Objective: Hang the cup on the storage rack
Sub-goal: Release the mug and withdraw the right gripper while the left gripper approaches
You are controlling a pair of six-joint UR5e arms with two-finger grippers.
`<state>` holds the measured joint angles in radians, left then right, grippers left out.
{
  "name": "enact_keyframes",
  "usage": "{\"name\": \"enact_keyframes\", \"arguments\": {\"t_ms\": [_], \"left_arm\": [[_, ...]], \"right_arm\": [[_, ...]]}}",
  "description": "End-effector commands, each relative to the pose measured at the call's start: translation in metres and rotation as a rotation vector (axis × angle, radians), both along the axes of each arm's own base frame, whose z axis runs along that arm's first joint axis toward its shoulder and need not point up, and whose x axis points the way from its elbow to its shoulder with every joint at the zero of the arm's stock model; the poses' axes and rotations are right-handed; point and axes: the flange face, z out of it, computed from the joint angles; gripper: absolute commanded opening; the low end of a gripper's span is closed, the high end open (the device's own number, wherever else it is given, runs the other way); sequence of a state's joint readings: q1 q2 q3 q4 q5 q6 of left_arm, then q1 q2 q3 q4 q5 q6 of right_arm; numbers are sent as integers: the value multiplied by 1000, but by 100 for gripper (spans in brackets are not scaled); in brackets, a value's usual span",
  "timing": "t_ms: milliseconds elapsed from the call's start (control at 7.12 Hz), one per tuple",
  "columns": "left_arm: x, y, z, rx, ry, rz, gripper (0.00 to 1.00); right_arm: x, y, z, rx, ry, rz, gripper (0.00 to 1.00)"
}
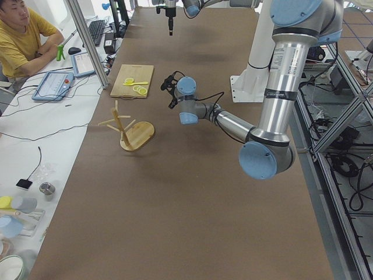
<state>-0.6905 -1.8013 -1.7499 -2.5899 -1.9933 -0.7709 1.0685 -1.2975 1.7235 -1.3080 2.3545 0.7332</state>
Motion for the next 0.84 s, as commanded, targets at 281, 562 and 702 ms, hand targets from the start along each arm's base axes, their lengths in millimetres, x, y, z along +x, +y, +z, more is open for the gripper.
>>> {"name": "enact_keyframes", "arguments": {"t_ms": [281, 562, 702], "left_arm": [[105, 69, -23, 252, 63, -120, 83], [130, 86, 7, 351, 59, -154, 83], [143, 90, 17, 347, 48, -151, 83]], "right_arm": [[13, -2, 21, 4, 39, 24, 100], [13, -4, 24, 9, 53, 33, 99], [10, -6, 24, 8, 54, 31, 99]]}}
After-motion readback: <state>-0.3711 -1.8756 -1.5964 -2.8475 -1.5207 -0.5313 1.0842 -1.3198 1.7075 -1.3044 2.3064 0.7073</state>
